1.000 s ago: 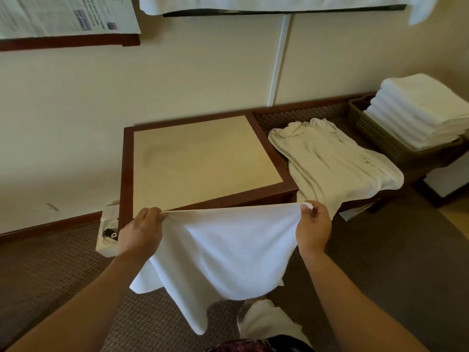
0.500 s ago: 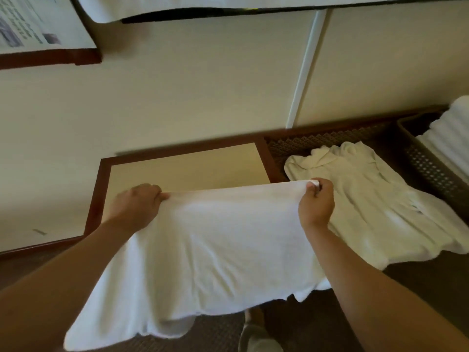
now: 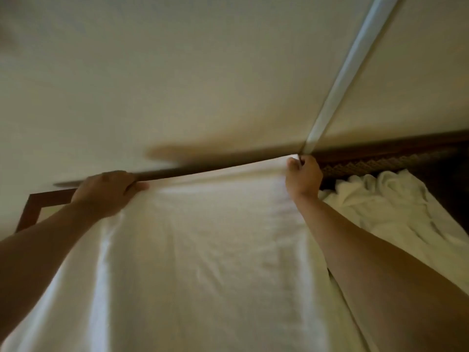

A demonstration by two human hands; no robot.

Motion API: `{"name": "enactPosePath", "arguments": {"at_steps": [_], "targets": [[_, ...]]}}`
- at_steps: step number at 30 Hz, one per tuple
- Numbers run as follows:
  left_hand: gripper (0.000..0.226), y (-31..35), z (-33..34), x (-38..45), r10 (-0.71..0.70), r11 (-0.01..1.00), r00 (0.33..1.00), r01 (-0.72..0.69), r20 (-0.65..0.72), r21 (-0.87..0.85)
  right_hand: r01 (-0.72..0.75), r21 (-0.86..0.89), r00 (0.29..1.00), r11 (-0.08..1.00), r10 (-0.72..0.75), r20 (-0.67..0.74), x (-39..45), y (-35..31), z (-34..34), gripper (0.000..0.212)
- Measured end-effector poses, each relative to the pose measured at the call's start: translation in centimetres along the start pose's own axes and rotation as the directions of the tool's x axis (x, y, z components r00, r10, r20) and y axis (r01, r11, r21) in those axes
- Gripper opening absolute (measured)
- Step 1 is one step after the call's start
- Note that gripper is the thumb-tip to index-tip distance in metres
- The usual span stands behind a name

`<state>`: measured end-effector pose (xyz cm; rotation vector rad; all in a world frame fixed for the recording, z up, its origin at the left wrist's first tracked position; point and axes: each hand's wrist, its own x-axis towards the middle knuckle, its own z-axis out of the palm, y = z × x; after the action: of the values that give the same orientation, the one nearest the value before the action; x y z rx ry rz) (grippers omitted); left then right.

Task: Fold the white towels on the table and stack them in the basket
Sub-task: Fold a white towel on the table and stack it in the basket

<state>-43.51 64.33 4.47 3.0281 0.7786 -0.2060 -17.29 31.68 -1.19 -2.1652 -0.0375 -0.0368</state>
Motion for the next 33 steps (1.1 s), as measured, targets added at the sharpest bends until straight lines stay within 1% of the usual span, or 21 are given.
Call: {"name": "enactPosePath", "arguments": {"at_steps": [2,6,9,11,12,13,14,15,16,17,18,19,20,21,22,25,27,29,31,32,33], "targets": [[0.054,0.0,0.7,1.7,-0.003,1.000,0.999,0.002,0.041,0.022,-0.044,-0.057,0.998,0.997,0.046,0.035,1.8,0.2,1.1,0.037],[0.045,0.0,2.6,4.3,-0.041,0.999,0.994,0.044,0.098,-0.021,-0.051,-0.110,0.998,0.993,0.056,0.039,3.6,2.2,2.7,0.025],[0.040,0.6,3.0,5.2,-0.131,0.983,0.988,0.140,0.086,-0.120,-0.031,-0.137,0.999,0.990,0.033,0.012,3.8,2.9,2.9,0.028],[0.040,0.6,3.0,5.5,-0.209,0.957,0.971,0.228,0.117,-0.181,-0.089,-0.244,0.996,0.966,0.083,-0.036,3.2,2.2,2.9,0.031],[0.039,0.6,3.0,5.5,-0.229,0.940,0.963,0.256,0.140,-0.226,-0.097,-0.350,0.993,0.932,0.069,-0.092,2.5,1.6,2.9,0.034],[0.039,0.4,3.1,5.3,-0.231,0.919,0.960,0.269,0.159,-0.289,-0.056,-0.442,0.991,0.896,-0.004,-0.132,1.5,0.7,2.9,0.037],[0.038,-0.1,3.3,5.0,-0.229,0.890,0.958,0.277,0.171,-0.362,0.056,-0.491,0.985,0.869,-0.127,-0.113,-0.1,-0.4,3.4,0.039],[0.037,-0.8,3.3,4.5,-0.227,0.855,0.957,0.285,0.182,-0.433,0.220,-0.490,0.964,0.844,-0.263,-0.020,-2.2,-1.7,4.4,0.038],[0.036,-1.4,3.3,4.0,-0.221,0.823,0.956,0.290,0.195,-0.488,0.382,-0.446,0.922,0.809,-0.366,0.125,-4.5,-3.0,5.6,0.037],[0.036,-1.8,3.3,3.6,-0.211,0.801,0.956,0.289,0.205,-0.525,0.513,-0.367,0.856,0.776,-0.429,0.290,-7.0,-4.2,6.9,0.035],[0.035,-2.7,3.1,2.8,-0.202,0.785,0.955,0.290,0.216,-0.548,0.605,-0.286,0.766,0.743,-0.447,0.462,-9.9,-5.6,8.8,0.037],[0.035,-3.3,3.0,2.3,-0.183,0.774,0.959,0.277,0.218,-0.569,0.671,-0.239,0.664,0.702,-0.425,0.615,-12.4,-6.7,10.4,0.042],[0.034,-4.4,2.8,1.7,-0.165,0.765,0.960,0.269,0.225,-0.586,0.717,-0.223,0.574,0.661,-0.377,0.728,-14.7,-7.8,12.1,0.048],[0.033,-5.1,2.7,1.1,-0.146,0.761,0.959,0.265,0.242,-0.592,0.736,-0.233,0.521,0.636,-0.311,0.795,-16.3,-8.2,13.5,0.054],[0.032,-6.6,2.3,0.3,-0.130,0.760,0.952,0.275,0.277,-0.589,0.738,-0.261,0.507,0.622,-0.257,0.823,-17.7,-8.8,14.8,0.059],[0.039,-10.4,1.5,-1.4,-0.064,0.737,0.908,0.323,0.415,-0.594,0.722,-0.356,0.567,0.592,-0.212,0.796,-18.4,-9.2,16.3,0.065],[0.056,-12.8,0.9,-2.5,-0.006,0.732,0.870,0.340,0.494,-0.591,0.712,-0.387,0.593,0.586,-0.207,0.778,-18.1,-9.2,16.1,0.065],[0.078,-15.5,0.1,-3.2,0.024,0.777,0.837,0.328,0.547,-0.537,0.703,-0.405,0.605,0.585,-0.193,0.772,-18.1,-9.5,16.1,0.064],[0.087,-18.3,-0.4,-3.3,-0.018,0.847,0.843,0.298,0.538,-0.440,0.692,-0.430,0.626,0.579,-0.187,0.757,-18.4,-9.7,16.2,0.064],[0.081,-19.4,-0.2,-3.0,-0.054,0.872,0.866,0.283,0.497,-0.399,0.688,-0.447,0.638,0.572,-0.185,0.747,-18.3,-9.7,16.2,0.064],[0.068,-20.4,0.2,-2.5,-0.092,0.881,0.896,0.276,0.434,-0.384,0.683,-0.460,0.650,0.567,-0.185,0.737,-18.5,-9.8,16.4,0.064]]}}
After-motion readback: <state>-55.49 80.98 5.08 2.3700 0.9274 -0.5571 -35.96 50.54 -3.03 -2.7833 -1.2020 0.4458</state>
